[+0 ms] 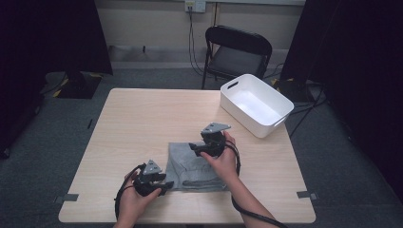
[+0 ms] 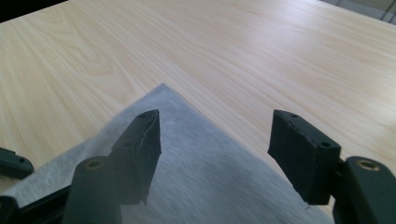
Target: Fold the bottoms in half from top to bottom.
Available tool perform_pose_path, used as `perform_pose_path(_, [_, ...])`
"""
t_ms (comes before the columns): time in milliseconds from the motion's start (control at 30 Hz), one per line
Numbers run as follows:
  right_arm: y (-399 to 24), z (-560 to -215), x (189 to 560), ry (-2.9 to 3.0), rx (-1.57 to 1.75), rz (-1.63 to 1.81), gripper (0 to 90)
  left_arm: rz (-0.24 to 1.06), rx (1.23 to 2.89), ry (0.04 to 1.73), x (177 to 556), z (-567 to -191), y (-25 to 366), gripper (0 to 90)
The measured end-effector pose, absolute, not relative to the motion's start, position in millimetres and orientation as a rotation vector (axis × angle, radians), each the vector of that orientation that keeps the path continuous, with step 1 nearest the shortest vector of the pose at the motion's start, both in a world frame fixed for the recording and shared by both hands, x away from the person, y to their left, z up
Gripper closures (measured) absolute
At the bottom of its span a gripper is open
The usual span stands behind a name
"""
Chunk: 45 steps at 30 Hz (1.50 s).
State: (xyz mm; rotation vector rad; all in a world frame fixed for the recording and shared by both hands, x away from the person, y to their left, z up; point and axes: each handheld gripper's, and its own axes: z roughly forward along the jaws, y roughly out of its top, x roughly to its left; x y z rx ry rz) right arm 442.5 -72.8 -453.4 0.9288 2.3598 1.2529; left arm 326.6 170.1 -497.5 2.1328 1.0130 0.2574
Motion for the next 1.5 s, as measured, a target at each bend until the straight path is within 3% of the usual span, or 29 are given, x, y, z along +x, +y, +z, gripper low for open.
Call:
perform_pose_path(267, [-45.9, -463.8, 450.3, 2.446, 0.887, 1.199, 33.4, 0.253, 2.16, 1.007, 319.6, -495.7, 174.5, 53.6])
perform_pose_path(500, [-32.5, -440.4, 458.8, 2.444, 0.842, 1.231, 32.3, 0.247, 2.161, 0.997, 320.2, -495.9, 175.5, 53.9])
perform_pose_path(667, [-16.8, -448.7, 465.1, 2.492, 0.828, 1.204, 42.7, 0.22, 2.16, 0.999, 320.0, -495.2, 175.6, 59.1])
perform_pose_path(733, [-11.5, -457.1, 466.5, 2.525, 0.814, 1.17, 53.4, 0.192, 2.153, 1.013, 320.0, -494.9, 175.4, 64.5])
perform_pose_path(867, [-4.3, -467.1, 471.6, 2.551, 0.835, 1.112, 60.9, 0.161, 2.15, 1.039, 320.0, -493.9, 172.8, 72.7])
perform_pose_path(1033, [10.4, -471.6, 478.3, 2.587, 0.819, 1.104, 63.4, 0.113, 2.158, 1.065, 320.0, -492.3, 172.2, 79.8])
perform_pose_path(1200, [22.0, -489.4, 479.1, 2.618, 0.79, 0.945, 63.0, 0.097, 2.176, 1.077, 317.9, -490.8, 172.3, 83.3])
perform_pose_path(1333, [18.6, -496.1, 482.3, 2.586, 0.839, 1.007, 62.6, 0.096, 2.195, 1.077, 315.1, -489.5, 173.4, 84.8])
perform_pose_path(1433, [17.9, -493.6, 482.8, 2.582, 0.835, 0.995, 56.3, 0.08, 2.199, 1.085, 315.3, -488.7, 175.2, 84.8])
perform_pose_path(1500, [14.0, -488.8, 481.7, 2.558, 0.848, 1.046, 52.2, 0.075, 2.194, 1.093, 315.2, -488.0, 176.5, 80.0])
